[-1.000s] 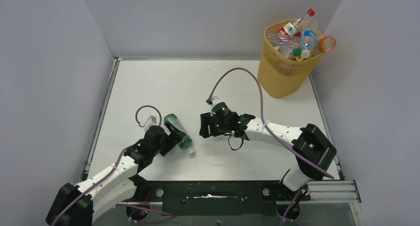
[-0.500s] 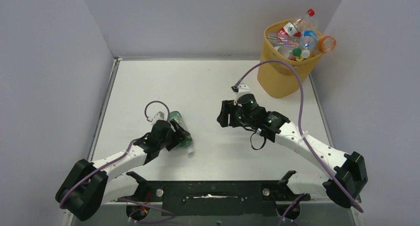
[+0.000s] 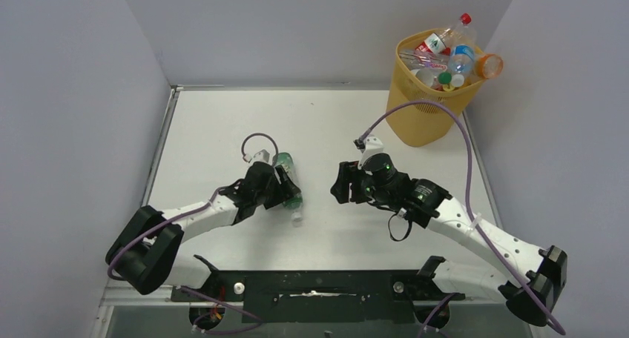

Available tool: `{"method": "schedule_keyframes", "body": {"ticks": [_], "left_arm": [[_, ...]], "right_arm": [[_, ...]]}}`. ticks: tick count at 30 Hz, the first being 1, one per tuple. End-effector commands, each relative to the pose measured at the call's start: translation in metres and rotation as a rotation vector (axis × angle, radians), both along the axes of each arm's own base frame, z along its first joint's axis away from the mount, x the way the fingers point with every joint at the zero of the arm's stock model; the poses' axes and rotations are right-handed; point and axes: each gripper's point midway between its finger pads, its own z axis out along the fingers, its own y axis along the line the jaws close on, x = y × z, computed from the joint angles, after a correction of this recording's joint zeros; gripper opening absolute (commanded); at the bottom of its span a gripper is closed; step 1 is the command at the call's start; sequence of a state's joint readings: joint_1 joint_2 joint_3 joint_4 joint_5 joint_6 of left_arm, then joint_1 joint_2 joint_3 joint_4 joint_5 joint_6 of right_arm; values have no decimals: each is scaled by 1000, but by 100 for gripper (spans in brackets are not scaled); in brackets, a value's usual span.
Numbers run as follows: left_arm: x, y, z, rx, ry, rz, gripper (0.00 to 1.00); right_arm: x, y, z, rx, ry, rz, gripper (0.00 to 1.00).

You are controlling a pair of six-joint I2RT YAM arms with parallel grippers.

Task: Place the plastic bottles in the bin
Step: Pick up the plastic bottle at the center of the board, then move the trash bin to the center of the board.

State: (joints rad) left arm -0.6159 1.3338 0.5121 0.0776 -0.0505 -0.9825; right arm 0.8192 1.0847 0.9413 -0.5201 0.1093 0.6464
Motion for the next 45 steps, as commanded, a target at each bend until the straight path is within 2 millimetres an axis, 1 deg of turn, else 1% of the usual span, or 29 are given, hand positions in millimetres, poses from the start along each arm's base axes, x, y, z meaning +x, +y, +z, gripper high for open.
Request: {"method": "schedule_keyframes", "body": {"ticks": [1, 2, 3, 5, 8, 10, 12, 13, 14, 16, 17, 18, 22, 24, 26, 31, 35, 38, 45], "left_arm": [[44, -43, 61, -33, -168, -101, 37], [52, -50, 71, -38, -185, -110, 37], [56, -54, 73, -34, -190, -117, 36], [60, -60, 74, -31, -192, -128, 36], [58, -69, 70, -38, -187, -145, 36], [52, -71, 64, -41, -176, -155, 36], [46, -72, 58, -47, -165, -161, 35], [43, -72, 57, -52, -164, -164, 35], [39, -70, 54, -50, -156, -166, 35], [34, -66, 50, -48, -151, -169, 35], [31, -64, 49, -46, -146, -171, 35], [29, -63, 49, -45, -146, -172, 35], [25, -58, 52, -38, -150, -176, 35], [24, -56, 54, -33, -153, -178, 35], [24, -56, 55, -33, -156, -182, 35], [25, -57, 56, -39, -160, -184, 35], [24, -57, 54, -38, -156, -184, 35], [25, -58, 54, -38, -156, -184, 35], [26, -58, 53, -29, -153, -183, 35]], "right_arm": [[-8, -9, 39, 44, -75, -45, 60], [-6, -16, 42, 35, -90, -74, 61], [-1, -23, 49, 26, -110, -111, 61], [18, -40, 68, -2, -169, -174, 61], [59, -73, 105, -58, -256, -281, 61], [90, -99, 130, -88, -301, -349, 60], [122, -127, 154, -87, -337, -400, 55], [135, -138, 168, -82, -359, -418, 53], [148, -147, 177, -85, -369, -436, 52], [170, -160, 197, -86, -395, -448, 50], [180, -162, 208, -86, -415, -444, 50], [189, -164, 212, -93, -422, -436, 49], [216, -164, 215, -133, -437, -402, 49], [225, -169, 215, -154, -445, -409, 50], [234, -178, 214, -176, -450, -423, 50], [252, -197, 214, -216, -458, -442, 51], [264, -203, 203, -232, -438, -420, 51], [271, -202, 193, -232, -422, -391, 51], [281, -195, 177, -230, -406, -341, 50]]}}
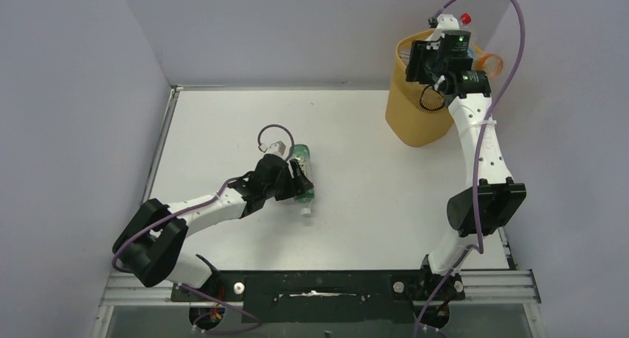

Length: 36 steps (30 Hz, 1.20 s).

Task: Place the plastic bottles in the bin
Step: Move the trash bin to the center of the board.

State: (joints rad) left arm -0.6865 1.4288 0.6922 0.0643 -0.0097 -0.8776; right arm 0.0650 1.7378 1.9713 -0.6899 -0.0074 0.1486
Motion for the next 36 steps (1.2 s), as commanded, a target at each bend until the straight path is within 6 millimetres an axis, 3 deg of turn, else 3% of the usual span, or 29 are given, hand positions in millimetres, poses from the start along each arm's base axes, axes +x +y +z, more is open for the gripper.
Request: {"method": "schedule_keyframes", "body": {"ticks": [1, 13, 23, 29, 36], "left_arm": [[11, -8, 19, -33, -64, -14, 35], [15, -9, 12, -27, -52, -13, 35], [20, -6, 10, -23, -50, -6, 35], [20, -7, 8, -27, -47, -9, 34], [20, -6, 12, -33, -54, -7, 34]], "right_arm": [[8, 8, 22, -6, -82, 57, 50], [24, 12, -21, -29, 19, 107, 43], [27, 19, -21, -13, 25, 151, 18], [22, 28, -15, -9, 24, 180, 11], [8, 56, -15, -22, 38, 229, 9]]}}
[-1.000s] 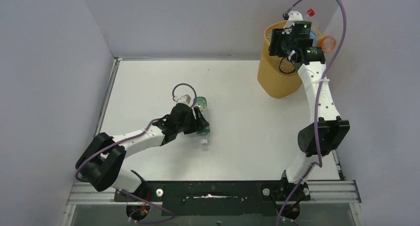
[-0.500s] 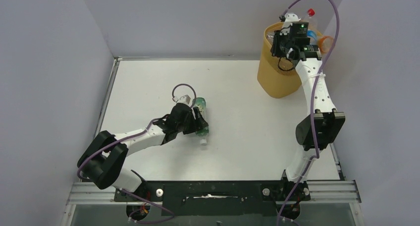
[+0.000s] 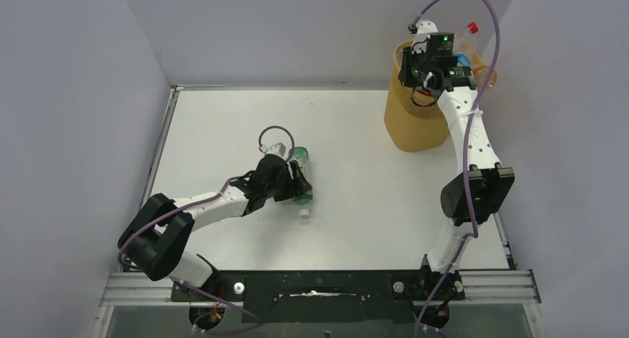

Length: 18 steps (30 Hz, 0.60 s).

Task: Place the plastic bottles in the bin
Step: Move the trash bin to the center of the board.

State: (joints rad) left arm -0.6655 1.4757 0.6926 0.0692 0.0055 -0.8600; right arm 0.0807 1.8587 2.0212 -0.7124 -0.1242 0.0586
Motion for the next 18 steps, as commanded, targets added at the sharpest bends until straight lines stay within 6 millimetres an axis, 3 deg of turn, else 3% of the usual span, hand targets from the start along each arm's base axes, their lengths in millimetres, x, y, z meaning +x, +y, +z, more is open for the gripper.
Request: {"method": "schedule_keyframes", "body": {"ticks": [1, 4, 9, 18], "left_arm": [[17, -11, 28, -62, -85, -4, 34], [16, -11, 30, -62, -88, -3, 34], [15, -9, 33, -65, -94, 2, 34], [11, -8, 38, -73, -104, 3, 33]], "right_arm": [[-16, 34, 26, 10, -43, 75, 9], [-25, 49, 28, 2, -45, 97, 9], [-48, 70, 13, -9, -6, 133, 9], [-91, 100, 17, -1, -8, 184, 8]]}}
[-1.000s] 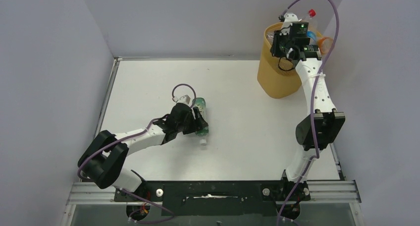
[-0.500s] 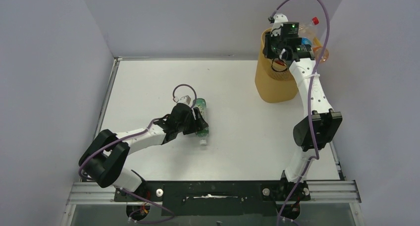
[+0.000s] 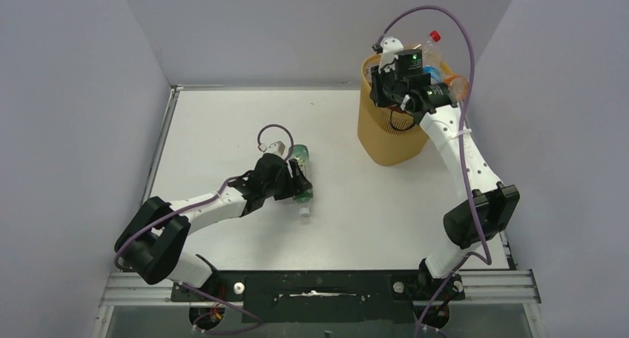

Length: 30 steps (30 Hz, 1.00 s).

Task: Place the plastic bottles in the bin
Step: Move the trash bin to the center of the board.

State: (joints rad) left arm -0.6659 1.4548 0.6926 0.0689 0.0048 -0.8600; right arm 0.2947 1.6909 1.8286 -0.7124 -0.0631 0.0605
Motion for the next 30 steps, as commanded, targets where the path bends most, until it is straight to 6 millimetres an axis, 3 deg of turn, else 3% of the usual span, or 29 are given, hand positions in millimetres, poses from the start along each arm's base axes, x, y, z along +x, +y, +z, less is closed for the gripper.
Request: {"method": "schedule_keyframes", "body": {"ticks": [1, 9, 15, 21, 25, 30], "left_arm": [[10, -7, 31, -60, -89, 5, 33], [8, -2, 44, -56, -105, 17, 33], [6, 6, 55, -49, -121, 29, 33], [4, 10, 66, -50, -137, 41, 33], [3, 13, 72, -48, -146, 48, 33], [3, 16, 91, -55, -170, 54, 33]], "right_arm": [[-32, 21, 18, 37, -20, 34, 8], [-78, 62, 15, 56, -2, 116, 8], [-110, 70, 14, 69, 8, 145, 10], [-121, 66, 23, 88, -12, 129, 55], [-128, 70, 46, 126, -52, 139, 70], [-145, 82, 93, 232, -127, 190, 83]]}}
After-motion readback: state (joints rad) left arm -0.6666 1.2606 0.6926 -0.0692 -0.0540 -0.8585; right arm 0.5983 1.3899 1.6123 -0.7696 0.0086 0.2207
